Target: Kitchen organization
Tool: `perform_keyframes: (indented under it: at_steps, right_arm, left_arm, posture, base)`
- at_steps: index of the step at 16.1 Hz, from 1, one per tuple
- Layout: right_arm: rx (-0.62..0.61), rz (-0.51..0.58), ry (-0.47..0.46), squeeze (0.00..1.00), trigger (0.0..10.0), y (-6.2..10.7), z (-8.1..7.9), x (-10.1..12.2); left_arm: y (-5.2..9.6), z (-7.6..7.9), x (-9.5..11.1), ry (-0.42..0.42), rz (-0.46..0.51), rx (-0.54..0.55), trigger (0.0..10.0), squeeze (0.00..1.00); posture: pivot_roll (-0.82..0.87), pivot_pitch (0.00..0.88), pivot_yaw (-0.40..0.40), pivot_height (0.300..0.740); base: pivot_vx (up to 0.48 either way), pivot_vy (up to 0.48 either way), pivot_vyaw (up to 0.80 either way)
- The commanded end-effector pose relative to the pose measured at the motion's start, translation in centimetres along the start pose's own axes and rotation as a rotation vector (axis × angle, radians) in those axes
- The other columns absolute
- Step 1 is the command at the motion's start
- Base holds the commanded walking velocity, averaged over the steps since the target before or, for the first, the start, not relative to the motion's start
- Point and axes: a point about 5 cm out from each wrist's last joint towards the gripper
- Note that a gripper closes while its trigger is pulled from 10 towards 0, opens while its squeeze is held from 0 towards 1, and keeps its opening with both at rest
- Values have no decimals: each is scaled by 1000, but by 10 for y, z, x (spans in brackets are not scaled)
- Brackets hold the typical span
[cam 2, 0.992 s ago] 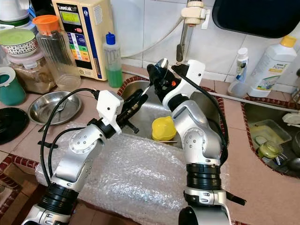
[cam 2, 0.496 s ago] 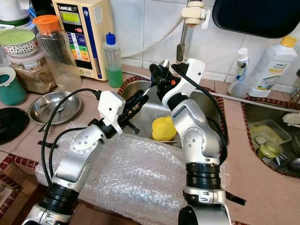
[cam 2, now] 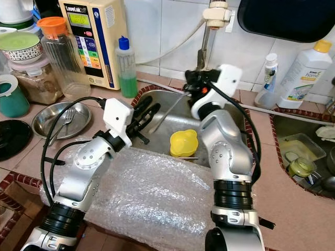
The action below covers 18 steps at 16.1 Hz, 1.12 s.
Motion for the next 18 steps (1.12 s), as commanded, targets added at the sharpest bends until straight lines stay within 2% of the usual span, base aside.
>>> perform_keyframes:
  at_steps: [1,2,3,5,7,8,11,12,15,18]
  right_arm:
    - [-10,20,52,0,0,-2,0,3]
    - [-16,50,199,0,0,-4,0,6]
    - [-13,59,221,0,0,-4,-1,5]
    - [10,73,355,0,0,-7,-3,1]
    - [40,84,449,0,0,-9,-4,-3]
    - [79,86,524,0,0,-10,-4,-9]
    - [122,68,706,0,0,-11,5,-23]
    - [144,46,810,0,0,-10,10,-31]
    - [186,7,892,0,0,-9,16,-46]
    - [208,-45,949,0,0,-7,23,-62]
  left_arm:
    - [1,2,2,-1,3,-10,10000,1000]
    - [2,2,2,-9,-6,-21,10000,1000]
    - [3,1,2,-11,-12,-25,10000,1000]
    - [7,-1,-3,21,-50,-48,10000,1000]
    - [11,0,-4,21,-63,-61,10000,1000]
    - [13,-1,-3,58,-57,-43,10000,1000]
    - [19,-1,-5,45,-93,-61,10000,1000]
    - [23,-4,-7,30,-110,-60,10000,1000]
    - [29,-15,-5,37,-135,-22,10000,1000]
    - [33,-16,-8,33,-170,-28,10000,1000]
  posture:
    - [31,0,-4,740]
    - [32,0,-3,740]
    - [32,0,-3,740]
    - [40,0,-2,740]
    - [44,0,1,740]
    - [44,0,1,740]
    - [56,0,4,740]
    - [64,0,4,740]
    - [84,0,7,740]
    - [89,0,10,740]
  base:
    - [0,0,0]
    - [0,0,0]
    - [0,0,0]
    - [0,0,0]
    - [0,0,0]
    - [0,0,0]
    - [0,0,0]
    - [0,0,0]
    - [0,0,0]
    - [0,0,0]
Point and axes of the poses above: a point about 5 cm out from each wrist's last joint towards the gripper, its own y axis pointing back from the gripper into the wrist, its own x axis along the axis of the wrist's last joint, z = x × y, and after that the axes turned 3 degrees about y, right-handed
